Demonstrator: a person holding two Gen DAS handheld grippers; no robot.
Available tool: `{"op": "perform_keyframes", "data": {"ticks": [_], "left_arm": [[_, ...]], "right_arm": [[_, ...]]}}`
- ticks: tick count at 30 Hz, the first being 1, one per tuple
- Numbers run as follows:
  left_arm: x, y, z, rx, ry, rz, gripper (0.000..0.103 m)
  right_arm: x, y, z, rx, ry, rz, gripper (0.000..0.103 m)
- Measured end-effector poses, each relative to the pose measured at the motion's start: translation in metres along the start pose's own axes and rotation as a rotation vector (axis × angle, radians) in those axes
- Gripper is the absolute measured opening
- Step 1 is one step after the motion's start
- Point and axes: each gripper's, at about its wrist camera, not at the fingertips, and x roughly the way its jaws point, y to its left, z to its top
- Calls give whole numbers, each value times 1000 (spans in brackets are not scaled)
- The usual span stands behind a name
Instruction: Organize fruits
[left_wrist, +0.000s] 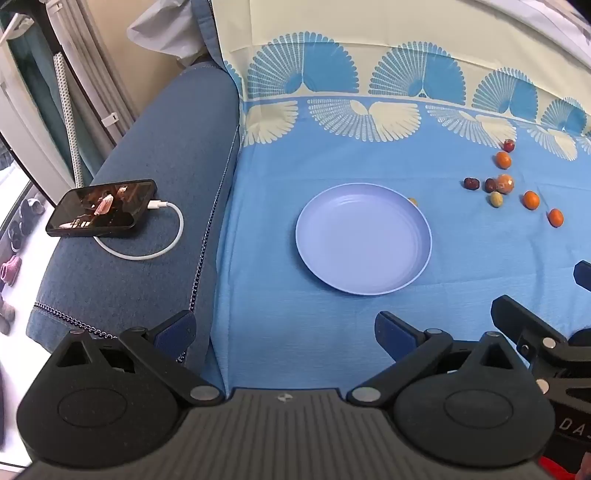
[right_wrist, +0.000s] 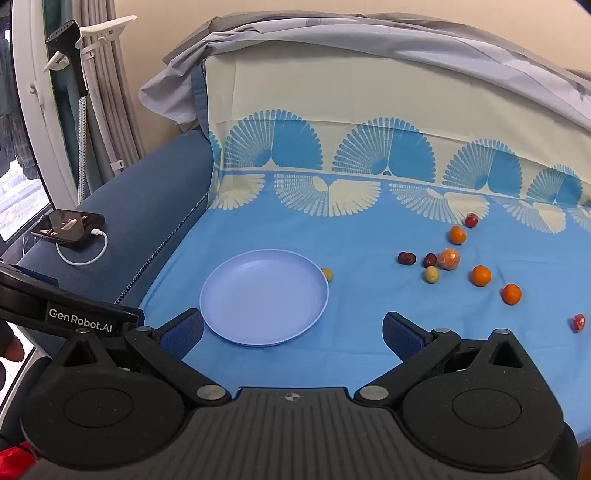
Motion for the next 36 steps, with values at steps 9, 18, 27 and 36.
{"op": "perform_keyframes", "data": {"ticks": [9, 18, 27, 36], "left_arm": [[1, 8, 0, 2, -2, -4, 103], [3, -2, -3, 0, 0, 1, 103], [5, 1, -3, -12, -1, -7, 103], [6, 1, -4, -8, 6, -4, 103]], "right_arm": [[-2, -2, 3, -2, 22, 0, 103], [1, 1, 3, -6, 28, -12, 103], [0, 3, 3, -5, -9, -4, 103], [0, 5, 2, -7, -1, 3, 103]]}}
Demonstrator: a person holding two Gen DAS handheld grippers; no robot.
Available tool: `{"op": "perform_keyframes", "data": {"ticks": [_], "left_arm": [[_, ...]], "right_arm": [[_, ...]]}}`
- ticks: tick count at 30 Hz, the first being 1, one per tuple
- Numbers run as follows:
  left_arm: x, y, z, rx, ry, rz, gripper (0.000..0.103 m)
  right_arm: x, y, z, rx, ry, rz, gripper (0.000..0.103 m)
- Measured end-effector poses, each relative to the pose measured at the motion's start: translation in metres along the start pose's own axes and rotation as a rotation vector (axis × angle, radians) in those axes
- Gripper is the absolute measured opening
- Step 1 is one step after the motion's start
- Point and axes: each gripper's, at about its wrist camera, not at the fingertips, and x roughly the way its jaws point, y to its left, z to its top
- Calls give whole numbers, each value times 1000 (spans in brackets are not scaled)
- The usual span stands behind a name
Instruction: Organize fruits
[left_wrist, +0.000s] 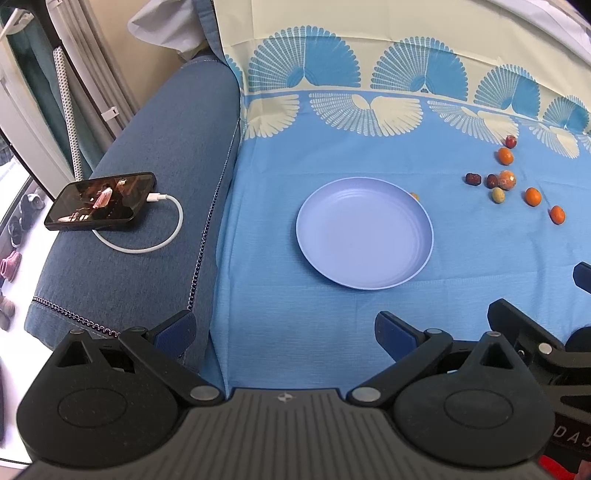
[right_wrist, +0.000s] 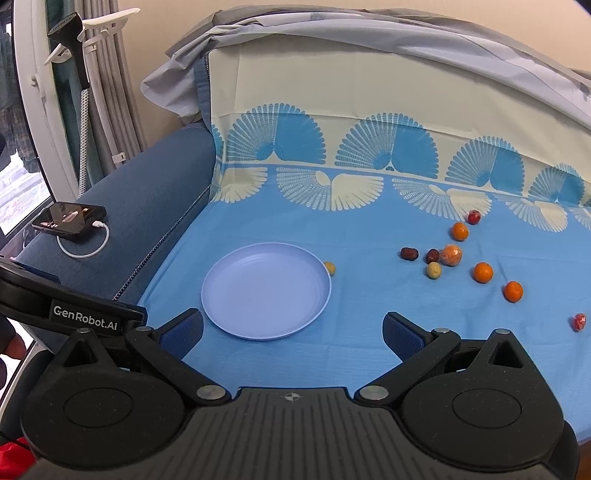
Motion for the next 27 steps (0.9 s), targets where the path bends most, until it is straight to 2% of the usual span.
{"op": "perform_keyframes", "data": {"ticks": [4, 10, 12, 15, 18, 22, 25, 26, 27], "left_arm": [[2, -1, -2, 1, 10, 2, 103], [1, 1, -1, -27, 34, -47, 103], [-2, 2, 2, -43, 62, -88, 103], [-12, 5, 11, -55, 60, -95, 103], [-35, 10, 28, -65, 59, -133, 103], [-91, 11, 59, -90, -19, -170, 103], [-138, -6, 86, -10, -71, -210, 103], [-157, -9, 92, 2, -97, -250, 103], [-166, -22, 98, 37, -84, -270, 103]], "right_arm": [[1, -1, -1, 1, 8, -3, 103], [0, -1, -1, 1, 0, -6, 103], [0, -3, 0, 8, -3, -10, 103], [-4, -12, 3, 41, -23, -32, 103], [-12, -38, 10, 102, -50, -88, 103], [-24, -85, 14, 187, -94, -213, 103], [-29, -116, 14, 234, -99, -308, 103], [-31, -125, 13, 243, -98, -338, 103], [-32, -135, 12, 267, -99, -354, 103]]}}
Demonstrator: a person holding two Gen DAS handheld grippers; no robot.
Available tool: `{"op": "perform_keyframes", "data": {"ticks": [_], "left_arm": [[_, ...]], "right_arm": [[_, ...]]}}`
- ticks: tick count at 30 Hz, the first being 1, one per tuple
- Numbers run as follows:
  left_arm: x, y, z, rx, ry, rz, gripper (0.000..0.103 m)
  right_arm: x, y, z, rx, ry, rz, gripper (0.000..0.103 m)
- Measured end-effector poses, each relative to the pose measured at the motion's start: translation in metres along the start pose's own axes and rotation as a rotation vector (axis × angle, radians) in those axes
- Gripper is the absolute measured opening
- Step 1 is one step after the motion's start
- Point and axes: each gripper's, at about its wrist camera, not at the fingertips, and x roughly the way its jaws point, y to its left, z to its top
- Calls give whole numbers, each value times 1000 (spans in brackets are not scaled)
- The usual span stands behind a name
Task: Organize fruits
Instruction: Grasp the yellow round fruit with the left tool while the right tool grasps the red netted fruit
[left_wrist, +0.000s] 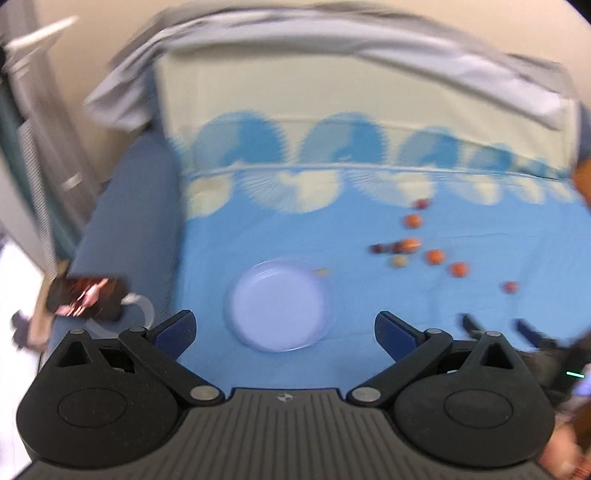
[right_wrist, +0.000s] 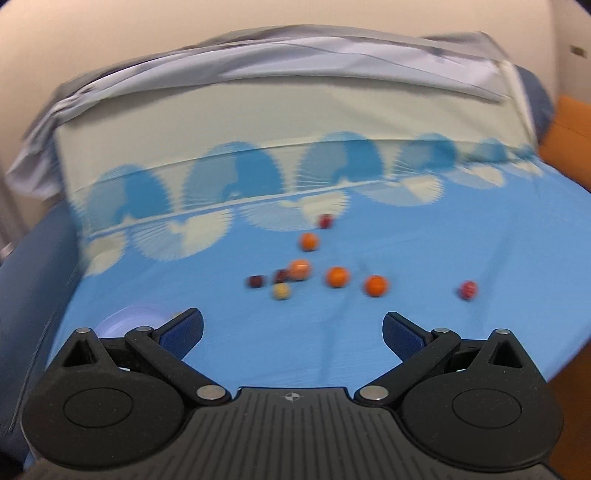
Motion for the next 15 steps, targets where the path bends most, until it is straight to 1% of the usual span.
{"op": "perform_keyframes", "data": {"ticks": [1, 2, 3, 4, 6, 7, 8, 10, 11, 12, 15], "left_arm": [[-13, -12, 8, 23, -3, -47, 103], [-26, -24, 11, 44, -24, -88, 103], [-31, -36, 20, 70, -6, -122, 103], [-45, -48, 20, 93, -33, -161, 103], [-51, -70, 34, 130, -10, -223, 103], [-57, -79, 38, 140, -23, -255, 103], [-59, -92, 35, 154, -49, -259, 103], [-68, -109, 34, 160, -75, -280, 103], [-66, -116, 37, 162, -65, -296, 103], [-58, -120, 41, 164, -48, -297, 103], [-43, -134, 49, 180, -32, -298, 103]], "right_arm": [[4, -9, 0, 24, 2, -12, 103], [5, -17, 1, 40, 1, -31, 103], [7, -25, 0, 58, 0, -50, 103], [11, -30, -1, 79, 12, -61, 103], [18, -40, -4, 119, 36, -71, 103], [19, -46, -5, 132, 39, -77, 103], [21, -49, -7, 143, 50, -81, 103], [29, -57, -10, 165, 61, -80, 103], [35, -60, -10, 175, 68, -77, 103], [39, -61, -11, 182, 73, -77, 103], [51, -68, -14, 194, 84, -90, 103]]}}
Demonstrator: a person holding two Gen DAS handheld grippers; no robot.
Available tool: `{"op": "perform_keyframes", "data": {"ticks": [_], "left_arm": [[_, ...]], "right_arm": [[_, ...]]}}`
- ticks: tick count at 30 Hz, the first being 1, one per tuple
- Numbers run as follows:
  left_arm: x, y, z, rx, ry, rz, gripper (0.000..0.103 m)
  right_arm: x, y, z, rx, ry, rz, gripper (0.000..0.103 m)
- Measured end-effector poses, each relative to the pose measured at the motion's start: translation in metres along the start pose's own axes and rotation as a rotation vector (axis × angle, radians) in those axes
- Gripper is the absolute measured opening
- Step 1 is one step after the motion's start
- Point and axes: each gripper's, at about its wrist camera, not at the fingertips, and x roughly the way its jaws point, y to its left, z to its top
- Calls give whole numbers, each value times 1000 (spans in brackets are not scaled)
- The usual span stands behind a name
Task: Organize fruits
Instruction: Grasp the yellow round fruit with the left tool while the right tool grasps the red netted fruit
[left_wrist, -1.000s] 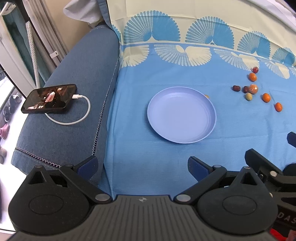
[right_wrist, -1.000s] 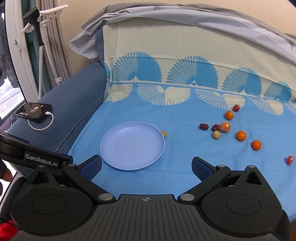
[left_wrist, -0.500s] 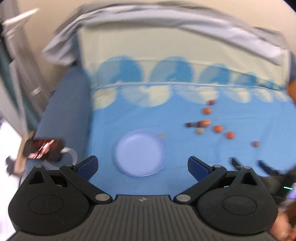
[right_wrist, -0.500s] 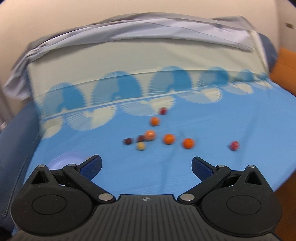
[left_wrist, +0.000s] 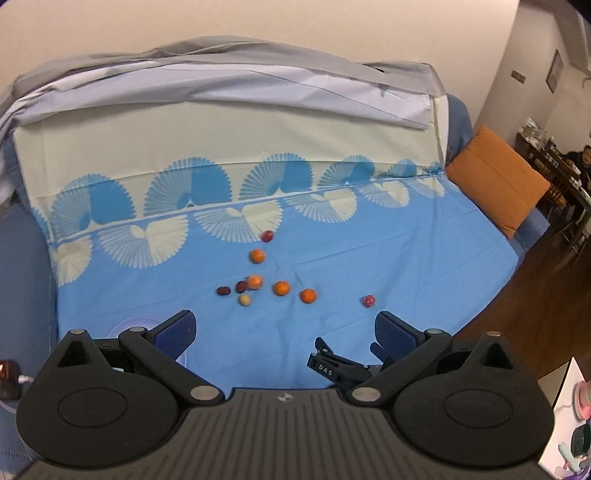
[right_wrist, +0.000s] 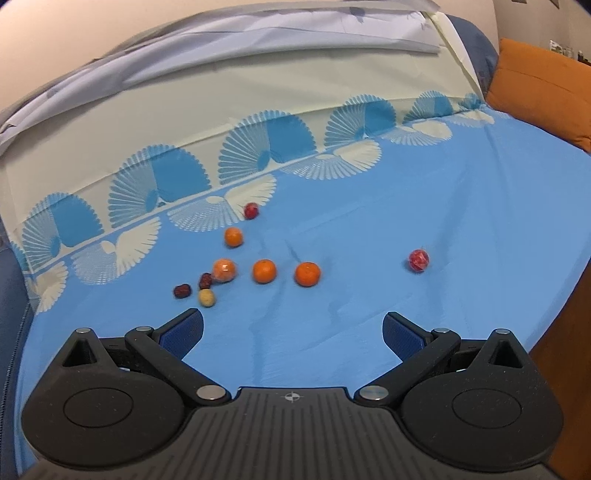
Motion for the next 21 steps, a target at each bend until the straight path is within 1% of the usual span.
{"op": "perform_keyframes", "data": {"ticks": [1, 3, 6, 9, 10, 12, 13, 14, 16, 17, 18, 19, 20, 21], "left_arm": [[9, 0, 2, 1, 15, 8, 103], [22, -1, 7, -2, 41, -3, 103], [40, -10, 16, 45, 57, -22, 103], [62, -16, 23, 79, 55, 2, 103], [76, -15, 26, 97, 61, 19, 103], [113, -7, 31, 130, 116, 65, 103], [138, 3, 35, 156, 161, 76, 103], [166, 16, 36, 166, 223, 96, 103], [222, 48, 40, 172, 297, 122, 103], [246, 65, 39, 160, 323, 155, 103], [277, 86, 40, 133, 372, 192, 103], [311, 110, 40, 89, 448, 224, 102], [337, 130, 37, 42, 502, 262, 101], [358, 148, 35, 0, 536, 297, 99]], "right_arm": [[4, -2, 0, 6, 4, -2, 103], [11, -8, 1, 23, 14, -10, 103], [23, -16, 4, 44, 20, -29, 103], [35, -26, 6, 66, 18, -59, 103], [41, -30, 7, 78, 16, -79, 103], [52, -41, 11, 105, 7, -121, 103], [58, -47, 12, 119, -4, -143, 103], [64, -53, 14, 136, -12, -173, 103], [79, -65, 16, 175, -23, -211, 103], [86, -71, 17, 187, -16, -227, 103], [95, -77, 18, 201, -7, -240, 103], [104, -83, 18, 215, -2, -245, 103], [114, -89, 17, 231, 3, -252, 103], [122, -94, 17, 245, 12, -258, 103]]}}
